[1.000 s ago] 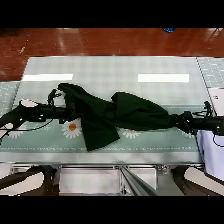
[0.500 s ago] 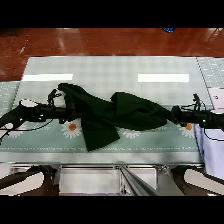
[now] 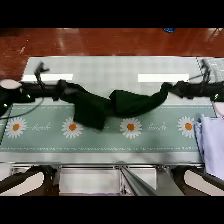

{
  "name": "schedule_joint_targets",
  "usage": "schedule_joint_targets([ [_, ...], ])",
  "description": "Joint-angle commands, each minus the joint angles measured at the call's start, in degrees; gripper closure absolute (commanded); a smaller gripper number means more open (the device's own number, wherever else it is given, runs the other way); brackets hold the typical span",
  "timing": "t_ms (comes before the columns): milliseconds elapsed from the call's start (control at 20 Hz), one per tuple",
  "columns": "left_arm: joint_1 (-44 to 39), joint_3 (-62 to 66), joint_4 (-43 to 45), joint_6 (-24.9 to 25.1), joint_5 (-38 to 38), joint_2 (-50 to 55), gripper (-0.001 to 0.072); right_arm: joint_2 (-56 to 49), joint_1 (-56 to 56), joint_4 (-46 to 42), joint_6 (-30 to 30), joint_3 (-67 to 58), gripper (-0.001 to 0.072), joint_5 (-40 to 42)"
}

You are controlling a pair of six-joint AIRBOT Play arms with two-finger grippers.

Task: Fold the shirts.

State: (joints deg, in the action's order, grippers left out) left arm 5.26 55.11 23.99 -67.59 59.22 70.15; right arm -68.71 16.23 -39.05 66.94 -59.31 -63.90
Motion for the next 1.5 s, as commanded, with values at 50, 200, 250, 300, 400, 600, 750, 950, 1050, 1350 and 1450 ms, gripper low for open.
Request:
schedule_joint_targets([
  [50,0.85,20.7,-6.19,2.64,-3.52,-7.13,0.0688,8.74,-0.33,-1.66,4.87,-22.21,0.0689,-2.91],
  [200,3.26,34.01,-3.08,1.27,-3.43,-11.28,0.0688,16.35,-0.33,-9.05,8.26,-33.75,0.0689,-2.54],
  [250,4.55,37.81,-0.33,-0.07,-3.43,-13.11,0.0688,19.19,-0.33,-12.55,9.6,-36.41,0.0689,-2.54],
  [300,5.77,40.74,2.8,-1.4,-3.39,-14.95,0.0688,21.9,-0.33,-15.91,10.84,-38.1,0.0689,-2.58],
  [400,8.5,44.81,9.88,-3.93,-2.56,-19.74,0.0688,27.82,-0.33,-22.71,13.66,-39.54,0.0689,-2.64],
  [600,11.89,45.24,22.05,-5.18,0.28,-30.29,0.0688,37.29,-0.33,-31.08,17.57,-39.54,0.0689,-6.64],
  [750,12.46,45.22,32.0,-6.6,7.21,-35.39,0.0688,40.3,-0.33,-33.68,20.17,-39.41,0.0689,-14.69],
  [950,12.46,41.48,35.58,-11.41,13.44,-36.52,0.0688,40.41,-0.33,-31.36,21.86,-34.36,0.0689,-20.15],
  [1050,12.26,35.08,35.1,-12.22,13.51,-36.11,0.0688,40.41,-0.33,-28.83,21.77,-27.32,0.0689,-20.02],
  [1350,10.69,11.23,32.52,-11.08,3.76,-27.54,0.0688,32.2,-0.35,-23.71,16.74,-3.52,0.0689,-6.58],
  [1450,8.13,7.87,32.54,-11.06,-3.58,-21.16,0.0688,24.11,-0.35,-20.06,13.77,-1.14,0.0689,-0.92],
])
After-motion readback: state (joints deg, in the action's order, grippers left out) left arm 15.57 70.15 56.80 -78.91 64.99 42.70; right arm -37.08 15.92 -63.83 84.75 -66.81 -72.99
